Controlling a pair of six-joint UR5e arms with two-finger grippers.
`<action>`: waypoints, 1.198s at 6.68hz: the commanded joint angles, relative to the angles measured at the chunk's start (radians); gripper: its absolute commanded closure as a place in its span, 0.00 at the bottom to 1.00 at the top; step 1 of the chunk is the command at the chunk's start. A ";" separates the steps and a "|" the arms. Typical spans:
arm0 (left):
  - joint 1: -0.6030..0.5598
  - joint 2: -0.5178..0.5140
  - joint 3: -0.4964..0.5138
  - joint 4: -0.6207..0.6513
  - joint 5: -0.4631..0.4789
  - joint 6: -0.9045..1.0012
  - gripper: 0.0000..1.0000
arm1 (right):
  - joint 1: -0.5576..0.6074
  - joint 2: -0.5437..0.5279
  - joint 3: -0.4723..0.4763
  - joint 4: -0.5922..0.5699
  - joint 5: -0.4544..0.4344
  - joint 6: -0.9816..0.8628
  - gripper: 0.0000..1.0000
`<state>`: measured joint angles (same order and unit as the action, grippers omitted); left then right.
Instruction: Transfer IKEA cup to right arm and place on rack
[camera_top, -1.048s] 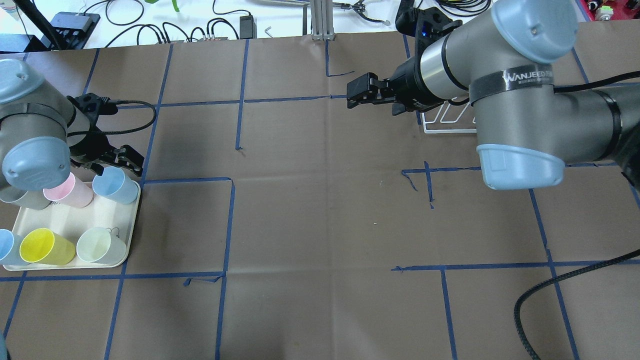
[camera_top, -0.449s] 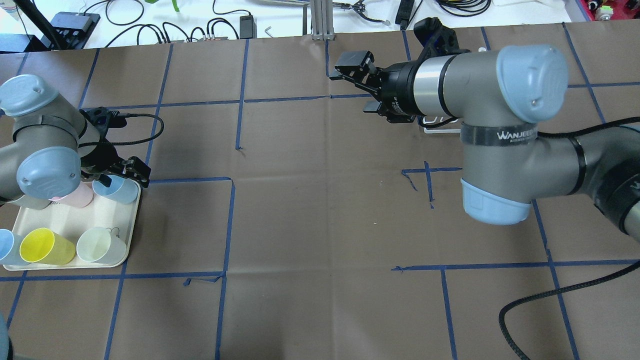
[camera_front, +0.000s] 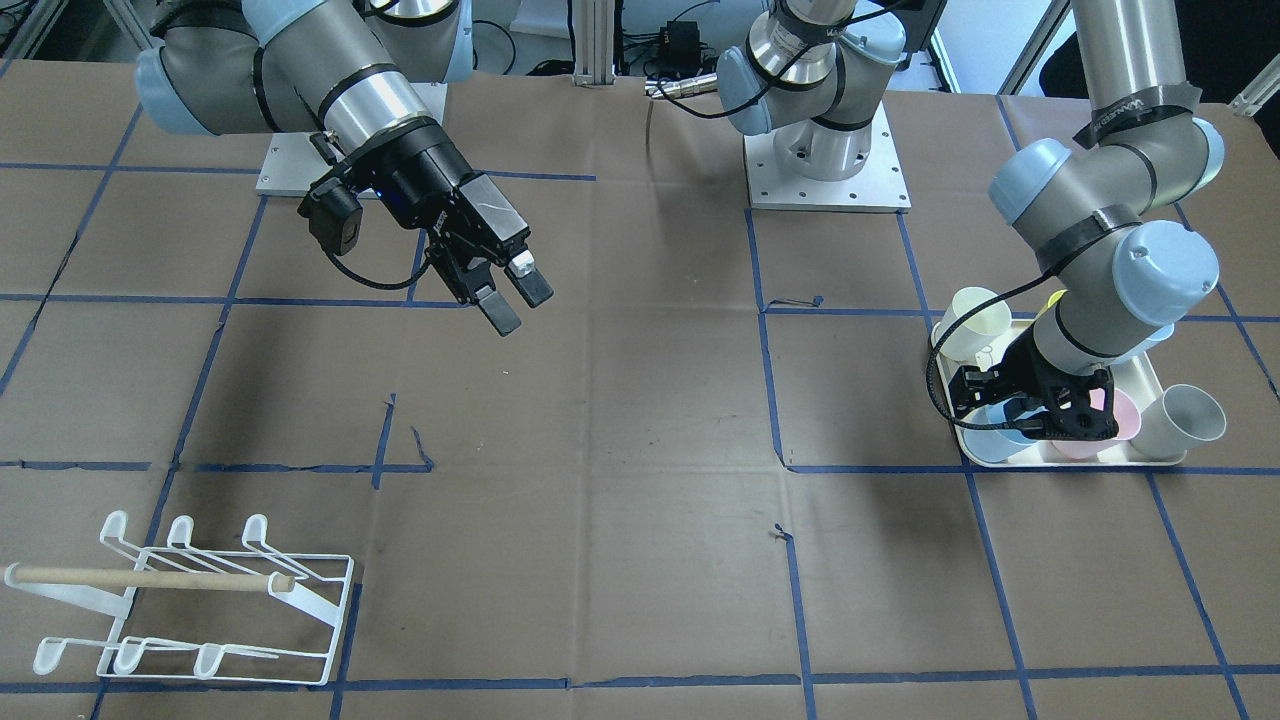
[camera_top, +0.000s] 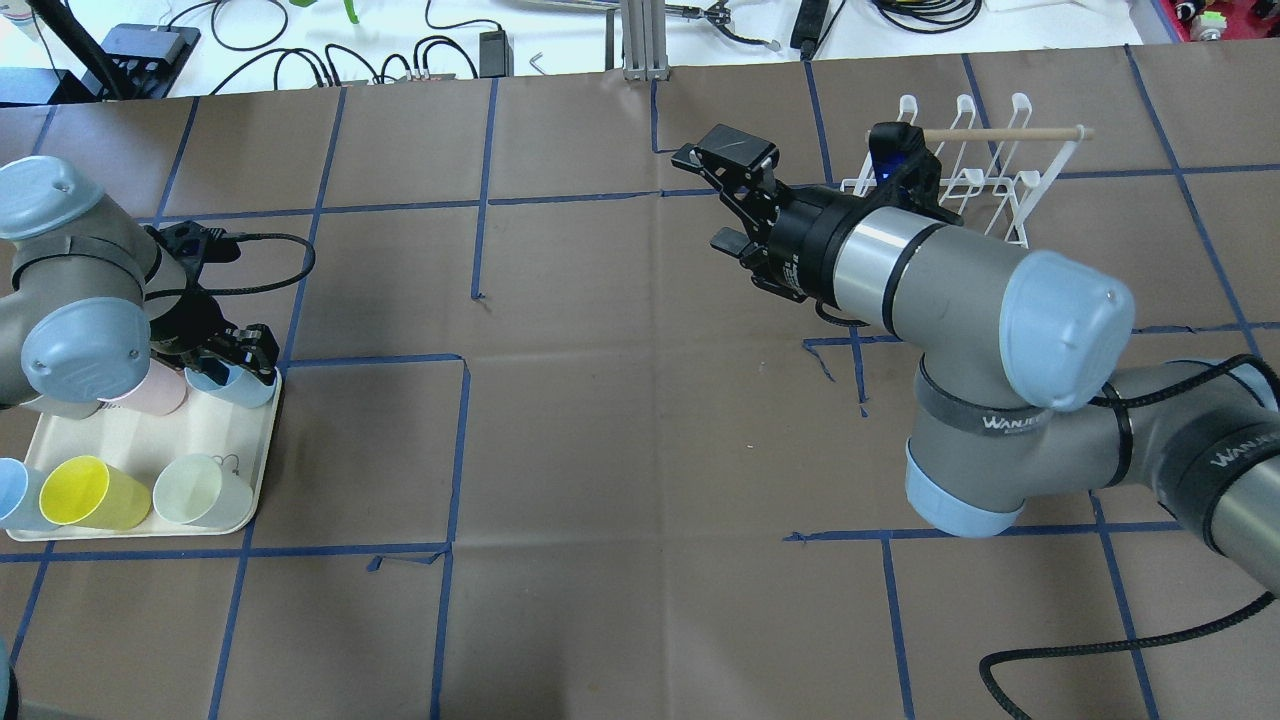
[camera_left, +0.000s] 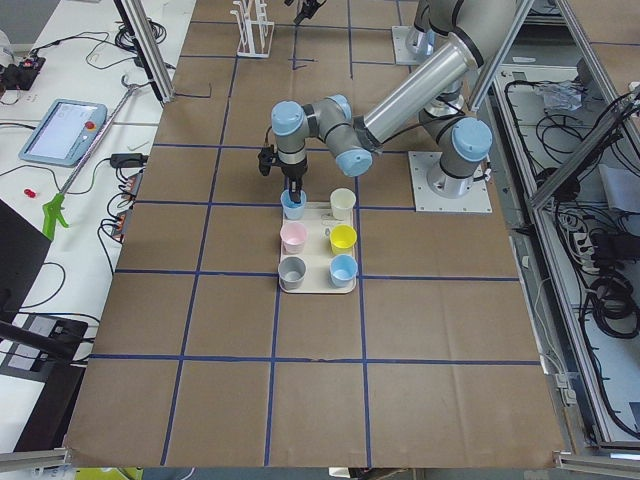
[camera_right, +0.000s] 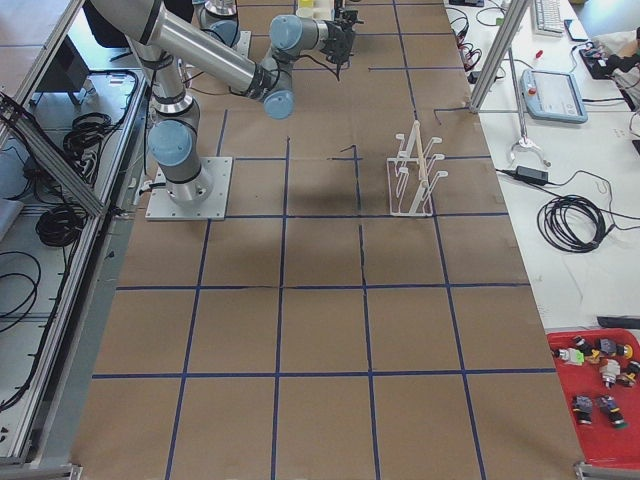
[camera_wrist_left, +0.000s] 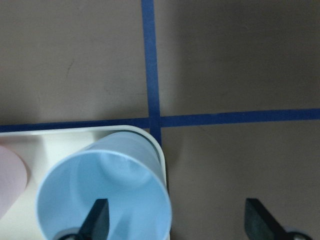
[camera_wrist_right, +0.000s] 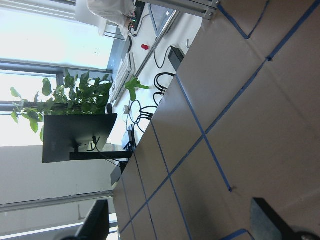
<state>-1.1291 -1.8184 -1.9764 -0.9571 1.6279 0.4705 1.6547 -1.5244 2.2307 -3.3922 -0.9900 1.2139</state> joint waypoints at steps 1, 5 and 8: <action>0.002 0.010 0.011 0.000 0.023 -0.001 1.00 | 0.002 0.027 0.033 -0.230 -0.001 0.045 0.00; -0.003 0.102 0.161 -0.168 0.020 0.003 1.00 | 0.000 0.069 0.037 -0.299 -0.001 0.067 0.00; -0.084 0.048 0.451 -0.354 -0.049 0.003 1.00 | 0.000 0.069 0.037 -0.303 -0.001 0.094 0.00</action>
<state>-1.1710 -1.7480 -1.6274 -1.2614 1.6148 0.4740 1.6541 -1.4560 2.2672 -3.6919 -0.9910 1.2875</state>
